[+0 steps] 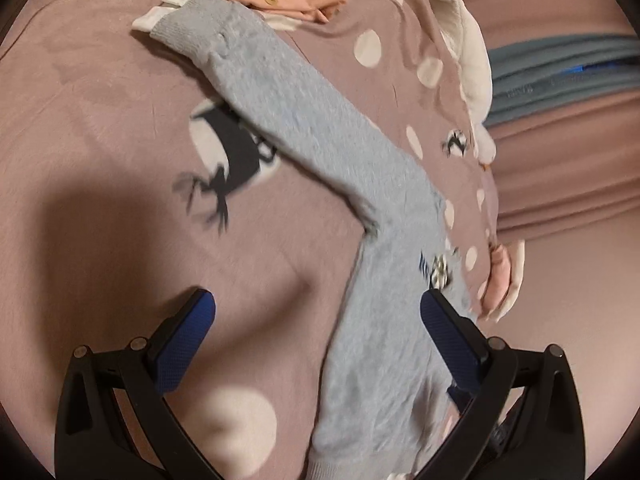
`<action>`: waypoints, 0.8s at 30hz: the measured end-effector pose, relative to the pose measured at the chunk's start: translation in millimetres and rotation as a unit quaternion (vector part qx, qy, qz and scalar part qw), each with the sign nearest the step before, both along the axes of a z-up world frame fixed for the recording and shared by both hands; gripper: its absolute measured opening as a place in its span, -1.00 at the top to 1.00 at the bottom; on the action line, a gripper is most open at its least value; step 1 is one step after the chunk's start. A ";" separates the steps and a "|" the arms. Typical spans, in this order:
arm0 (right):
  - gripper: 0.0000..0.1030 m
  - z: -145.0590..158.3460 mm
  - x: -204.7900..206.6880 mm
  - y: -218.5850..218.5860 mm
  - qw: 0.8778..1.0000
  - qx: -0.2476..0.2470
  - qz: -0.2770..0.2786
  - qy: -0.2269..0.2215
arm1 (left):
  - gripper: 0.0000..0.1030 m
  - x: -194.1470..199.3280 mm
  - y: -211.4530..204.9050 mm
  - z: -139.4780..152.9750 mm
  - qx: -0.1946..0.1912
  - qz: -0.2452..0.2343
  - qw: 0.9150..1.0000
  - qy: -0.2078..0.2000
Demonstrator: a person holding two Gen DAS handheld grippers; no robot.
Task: Fold small clothes
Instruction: 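Carry the cuff across the chest with the right tool and open, then close the left tool on the other sleeve's white cuff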
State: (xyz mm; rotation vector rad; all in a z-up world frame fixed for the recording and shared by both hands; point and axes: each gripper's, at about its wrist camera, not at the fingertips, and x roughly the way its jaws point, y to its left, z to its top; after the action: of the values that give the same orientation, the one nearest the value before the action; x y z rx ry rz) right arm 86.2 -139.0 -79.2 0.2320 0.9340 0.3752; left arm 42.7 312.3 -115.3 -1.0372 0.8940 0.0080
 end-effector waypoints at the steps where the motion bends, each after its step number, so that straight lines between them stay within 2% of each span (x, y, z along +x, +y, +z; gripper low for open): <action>1: -0.19 0.8 0.5 6.1 1.000 -0.002 0.010 -0.001 | -0.99 2.6 7.0 -1.1 -0.006 0.008 1.000 -0.003; 5: -0.20 -0.5 2.3 17.5 1.000 -0.006 0.024 0.002 | -0.99 11.1 38.7 -5.2 -0.024 0.044 0.999 -0.020; 11: -0.20 -4.1 6.5 11.6 1.000 0.004 0.010 0.010 | -0.99 29.2 80.5 -13.8 -0.072 0.096 0.992 -0.048; 19: -0.20 -10.4 14.5 2.7 1.000 0.007 -0.003 0.023 | -0.97 67.0 108.0 -14.7 -0.050 0.152 0.987 -0.033; 21: -0.20 -11.5 15.0 1.2 1.000 0.007 -0.004 0.025 | -0.88 76.3 109.6 -13.4 -0.039 0.163 0.986 -0.025; 24: -0.20 -13.5 15.9 -3.0 0.999 0.013 -0.003 0.029 | -0.46 89.7 109.3 -11.7 -0.005 0.166 0.986 0.011</action>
State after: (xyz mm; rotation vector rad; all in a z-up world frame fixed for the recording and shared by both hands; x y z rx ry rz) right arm 102.1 -142.0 -92.6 0.2713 0.9863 0.3763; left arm 132.4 421.6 -127.0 -1.1874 0.7337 0.2952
